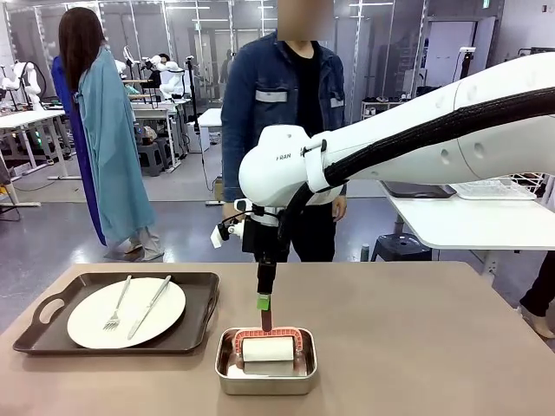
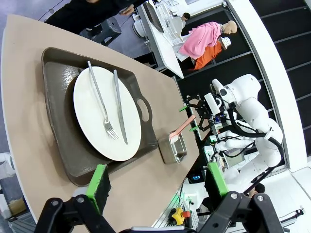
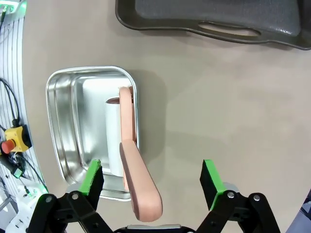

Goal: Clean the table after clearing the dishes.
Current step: Place the Lint Roller back on top of the Airtight Container, then when the right (or left) Handle tray is removed, use the right hand (or left hand) to clean the right (or left) side of the table with the Lint Roller.

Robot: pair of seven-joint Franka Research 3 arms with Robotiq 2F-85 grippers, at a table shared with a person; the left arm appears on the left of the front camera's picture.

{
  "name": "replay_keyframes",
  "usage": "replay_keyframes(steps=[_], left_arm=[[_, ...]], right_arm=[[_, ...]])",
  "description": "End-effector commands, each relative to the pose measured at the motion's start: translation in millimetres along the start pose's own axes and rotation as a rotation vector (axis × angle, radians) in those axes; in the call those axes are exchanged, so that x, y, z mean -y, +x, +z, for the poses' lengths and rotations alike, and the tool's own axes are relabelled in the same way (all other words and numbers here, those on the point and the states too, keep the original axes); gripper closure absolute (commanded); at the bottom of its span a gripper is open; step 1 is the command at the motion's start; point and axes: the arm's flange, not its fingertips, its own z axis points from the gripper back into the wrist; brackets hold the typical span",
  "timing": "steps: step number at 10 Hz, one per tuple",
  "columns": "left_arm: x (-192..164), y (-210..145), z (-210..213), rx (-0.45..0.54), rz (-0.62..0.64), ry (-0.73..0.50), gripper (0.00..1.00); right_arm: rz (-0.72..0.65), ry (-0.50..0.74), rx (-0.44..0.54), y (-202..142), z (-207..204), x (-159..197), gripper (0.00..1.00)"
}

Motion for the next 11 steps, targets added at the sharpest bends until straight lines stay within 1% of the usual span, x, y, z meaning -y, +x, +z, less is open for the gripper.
replay_keyframes(steps=[1,2,3,11], left_arm=[[3,2,2,0.018,0.014,-0.015,0.0],[3,2,2,0.018,0.014,-0.015,0.0],[3,2,2,0.018,0.014,-0.015,0.0],[3,2,2,0.018,0.014,-0.015,0.0]], right_arm=[[-0.016,-0.014,0.016,-10,-2,3,0.0],[-0.034,0.01,-0.005,-20,-10,8,0.0],[-0.007,-0.001,0.001,-3,1,3,0.0],[-0.007,-0.001,0.001,-3,1,3,0.0]])
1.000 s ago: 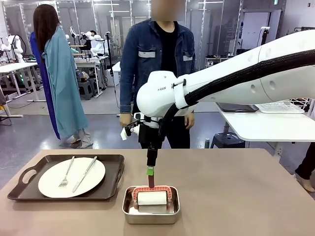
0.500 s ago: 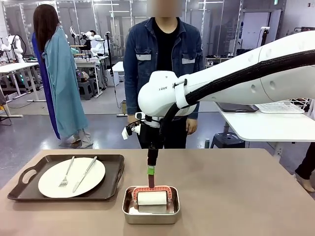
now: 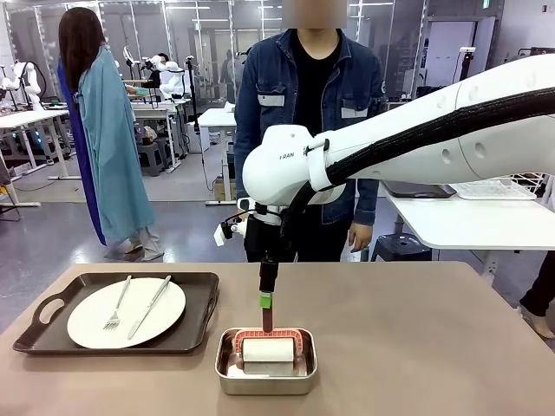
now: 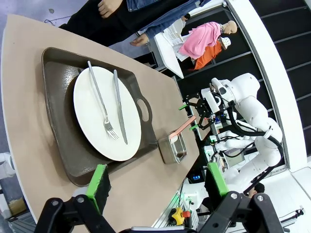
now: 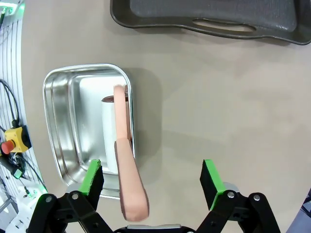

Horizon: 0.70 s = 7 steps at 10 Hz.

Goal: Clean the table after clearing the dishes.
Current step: When the right (or left) Handle tray is removed, use the right hand (or left hand) to clean the right (or left) side of the table with the Lint Roller.

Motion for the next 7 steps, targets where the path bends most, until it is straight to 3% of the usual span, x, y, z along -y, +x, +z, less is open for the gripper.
replay_keyframes(steps=[1,2,4,6,7], left_arm=[[3,2,2,0.018,0.014,-0.015,0.0],[3,2,2,0.018,0.014,-0.015,0.0],[3,2,2,0.018,0.014,-0.015,0.0],[3,2,2,0.018,0.014,-0.015,0.0],[3,2,2,0.018,0.014,-0.015,0.0]], right_arm=[[0.002,-0.003,-0.006,1,0,-3,0.0],[0.0,0.0,0.0,0,0,0,0.0],[-0.187,-0.008,0.215,-48,48,13,0.0],[-0.318,0.065,0.547,-103,87,29,0.0],[-0.417,0.103,0.628,-131,93,29,0.0]])
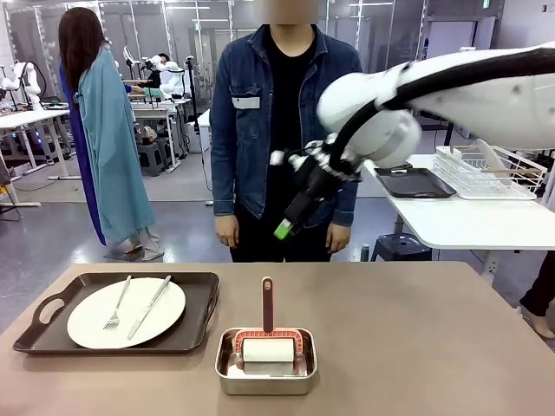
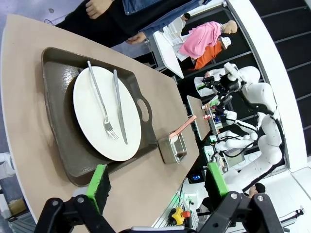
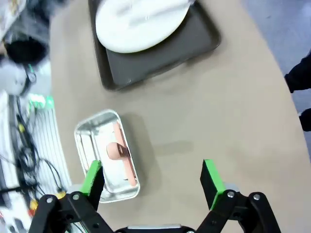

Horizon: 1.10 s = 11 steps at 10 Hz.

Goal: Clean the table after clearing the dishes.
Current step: When the right (or left) Handle tray is removed, use the right hand (or left hand) to clean the right (or left) side of the table with the Lint Roller.

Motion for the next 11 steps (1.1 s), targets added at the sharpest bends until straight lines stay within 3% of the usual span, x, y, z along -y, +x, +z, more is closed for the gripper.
replay_keyframes(steps=[1,3,6,7,10,11], left_arm=[[3,2,2,0.018,0.014,-0.015,0.0],[3,2,2,0.018,0.014,-0.015,0.0],[3,2,2,0.018,0.014,-0.015,0.0],[3,2,2,0.018,0.014,-0.015,0.0],[3,2,2,0.018,0.014,-0.015,0.0],[3,2,2,0.018,0.014,-0.015,0.0]], right_arm=[[-0.152,0.047,0.177,-68,13,-9,0.0],[-0.401,0.236,0.439,-169,59,-15,0.0],[-0.546,0.306,0.635,-284,100,-10,0.0],[-0.676,0.29,0.642,-309,101,-4,0.0],[-0.356,0.4,0.39,-385,89,-14,0.0],[-0.36,0.362,0.422,-415,93,-11,0.0]])
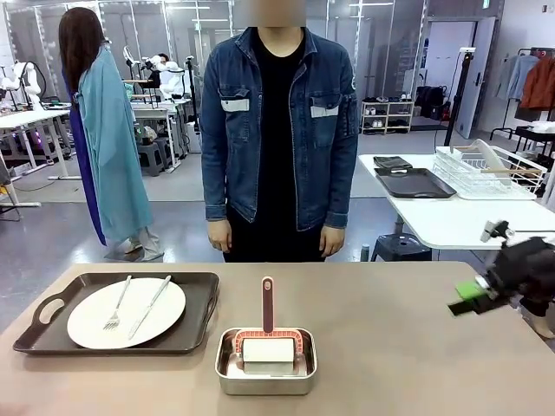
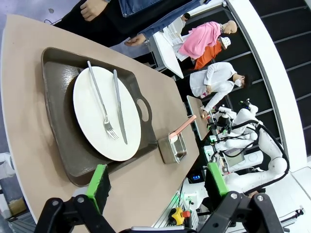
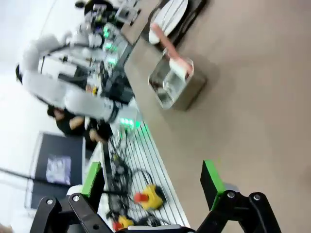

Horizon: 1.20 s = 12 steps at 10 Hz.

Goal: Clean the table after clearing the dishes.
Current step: When the right (or left) Handle tray is removed, use the right hand (or left hand) to clean the right (or left) side of the table with the Lint Roller.

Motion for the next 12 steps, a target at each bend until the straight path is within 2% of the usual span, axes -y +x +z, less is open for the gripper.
replay_keyframes(steps=[1,2,4,6,9,10,12], left_arm=[[3,2,2,0.018,0.014,-0.014,0.0],[3,2,2,0.018,0.014,-0.014,0.0],[3,2,2,0.018,0.014,-0.014,0.0],[3,2,2,0.018,0.014,-0.014,0.0],[3,2,2,0.018,0.014,-0.014,0.0],[3,2,2,0.018,0.014,-0.014,0.0],[3,2,2,0.018,0.014,-0.014,0.0]], right_arm=[[0.062,0.016,0.103,-45,58,35,0.0],[0.023,0.024,0.176,-67,89,55,0.0],[-0.017,0.036,0.207,-92,135,87,0.0],[-0.061,0.03,0.249,-109,161,105,0.0],[-0.036,0.081,0.442,-141,187,117,0.0],[-0.084,0.044,0.306,-128,174,112,0.0],[-0.084,0.044,0.306,-128,174,112,0.0]])
